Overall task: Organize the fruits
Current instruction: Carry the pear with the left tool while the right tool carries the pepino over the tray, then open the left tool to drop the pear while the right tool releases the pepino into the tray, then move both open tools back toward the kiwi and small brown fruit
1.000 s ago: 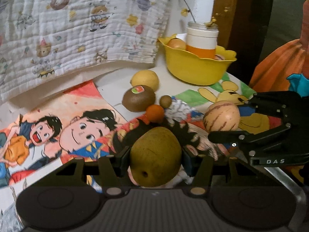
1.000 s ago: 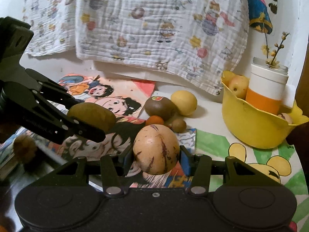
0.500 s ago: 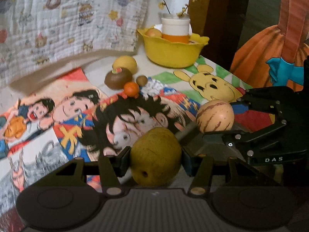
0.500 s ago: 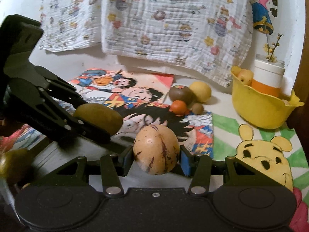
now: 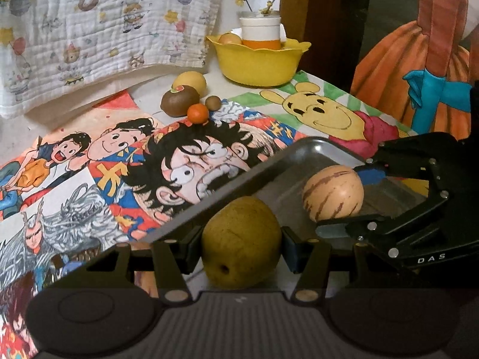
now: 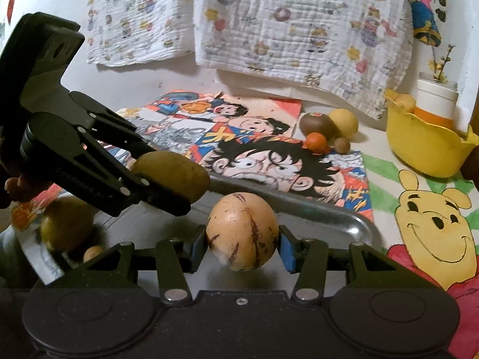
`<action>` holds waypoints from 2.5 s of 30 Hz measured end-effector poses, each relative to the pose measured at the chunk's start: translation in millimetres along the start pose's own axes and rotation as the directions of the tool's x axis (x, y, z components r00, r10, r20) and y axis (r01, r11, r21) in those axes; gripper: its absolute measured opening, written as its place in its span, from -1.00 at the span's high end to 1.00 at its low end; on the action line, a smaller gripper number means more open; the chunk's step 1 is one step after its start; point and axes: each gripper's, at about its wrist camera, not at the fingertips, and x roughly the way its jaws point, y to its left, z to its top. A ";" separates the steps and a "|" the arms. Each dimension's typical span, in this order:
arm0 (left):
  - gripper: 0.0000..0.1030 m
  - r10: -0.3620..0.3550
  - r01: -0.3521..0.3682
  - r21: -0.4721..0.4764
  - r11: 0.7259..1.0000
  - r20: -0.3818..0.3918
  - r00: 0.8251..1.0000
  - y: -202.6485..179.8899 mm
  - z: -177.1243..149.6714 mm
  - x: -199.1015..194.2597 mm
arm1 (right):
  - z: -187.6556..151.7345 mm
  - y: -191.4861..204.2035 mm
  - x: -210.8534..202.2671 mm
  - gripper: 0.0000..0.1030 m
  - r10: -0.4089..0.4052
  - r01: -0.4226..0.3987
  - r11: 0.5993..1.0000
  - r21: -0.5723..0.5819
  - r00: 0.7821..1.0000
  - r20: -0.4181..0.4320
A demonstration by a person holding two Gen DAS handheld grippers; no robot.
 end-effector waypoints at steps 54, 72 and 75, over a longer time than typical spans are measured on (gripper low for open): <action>-0.87 0.165 -0.142 -0.116 0.983 0.218 0.962 -23.5 -80.0 -102.8 | -17.9 26.3 -39.9 -0.83 0.098 -0.104 0.993 0.060 0.991 0.087; -0.99 0.224 -0.214 -0.104 0.971 0.093 0.970 -27.8 -130.3 -122.9 | -39.0 42.3 -64.7 -0.99 0.031 -0.032 0.998 -0.052 0.999 -0.017; -0.99 0.260 -0.254 -0.091 0.963 0.062 0.964 -26.2 -133.4 -121.6 | -38.4 36.4 -68.5 -0.99 -0.011 0.010 0.999 -0.039 1.000 -0.016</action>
